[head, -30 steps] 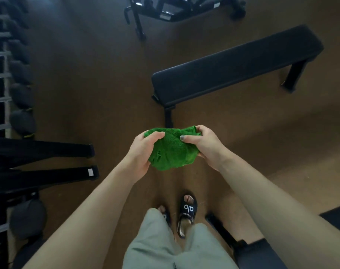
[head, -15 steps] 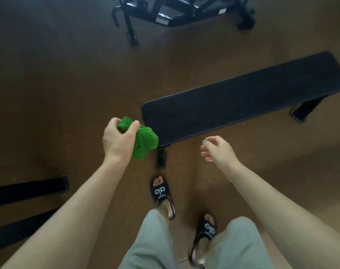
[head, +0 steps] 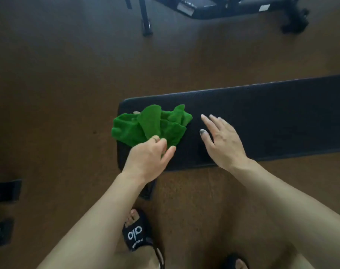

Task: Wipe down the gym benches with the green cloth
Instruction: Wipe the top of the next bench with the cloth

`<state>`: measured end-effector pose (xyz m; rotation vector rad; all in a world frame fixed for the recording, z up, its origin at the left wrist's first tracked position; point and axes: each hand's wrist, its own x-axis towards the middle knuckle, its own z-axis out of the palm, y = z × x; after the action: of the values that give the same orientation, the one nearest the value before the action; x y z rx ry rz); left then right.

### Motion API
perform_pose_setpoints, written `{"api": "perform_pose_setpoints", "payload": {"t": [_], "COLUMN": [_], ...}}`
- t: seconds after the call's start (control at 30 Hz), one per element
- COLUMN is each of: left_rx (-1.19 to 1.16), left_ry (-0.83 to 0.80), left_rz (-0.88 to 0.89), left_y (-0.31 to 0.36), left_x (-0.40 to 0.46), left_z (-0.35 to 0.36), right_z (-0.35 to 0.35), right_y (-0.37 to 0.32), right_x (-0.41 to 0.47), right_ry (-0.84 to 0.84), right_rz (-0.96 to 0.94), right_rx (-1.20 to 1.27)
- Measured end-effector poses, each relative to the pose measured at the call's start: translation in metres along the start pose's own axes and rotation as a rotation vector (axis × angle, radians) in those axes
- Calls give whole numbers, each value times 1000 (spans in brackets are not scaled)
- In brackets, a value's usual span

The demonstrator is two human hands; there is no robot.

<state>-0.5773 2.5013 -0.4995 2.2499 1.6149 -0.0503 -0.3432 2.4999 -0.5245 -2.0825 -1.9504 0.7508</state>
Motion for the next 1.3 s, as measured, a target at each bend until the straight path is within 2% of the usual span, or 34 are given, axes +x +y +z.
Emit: {"api": "perform_pose_setpoints", "payload": {"t": [0.07, 0.1, 0.13, 0.27, 0.4, 0.53, 0.7, 0.87, 1.03, 1.3], "left_rx": [150, 221, 260, 196, 114, 122, 175, 139, 88, 61], "left_ry": [252, 336, 354, 216, 164, 101, 63, 102, 59, 78], "left_rz": [15, 0, -18, -128, -197, -95, 13, -202, -381, -242], "left_y": [-3, -3, -2, 12, 17, 28, 24, 6, -12, 28], "left_x": [16, 27, 37, 71, 62, 16, -2, 69, 122, -2], "left_z": [22, 29, 32, 55, 71, 75, 80, 60, 37, 80], "right_z": [26, 36, 45, 60, 57, 51, 53, 55, 56, 55], "right_y": [19, 26, 31, 41, 48, 51, 51, 51, 53, 52], "right_x": [15, 21, 24, 28, 31, 27, 25, 26, 28, 27], "right_ry": [74, 124, 181, 317, 264, 200, 268, 313, 327, 319], "right_rz": [-55, -73, -93, -132, -171, -204, -223, -224, -229, -217], "right_rx": [-92, -121, -151, -95, -122, -202, -153, -183, -172, -200]}}
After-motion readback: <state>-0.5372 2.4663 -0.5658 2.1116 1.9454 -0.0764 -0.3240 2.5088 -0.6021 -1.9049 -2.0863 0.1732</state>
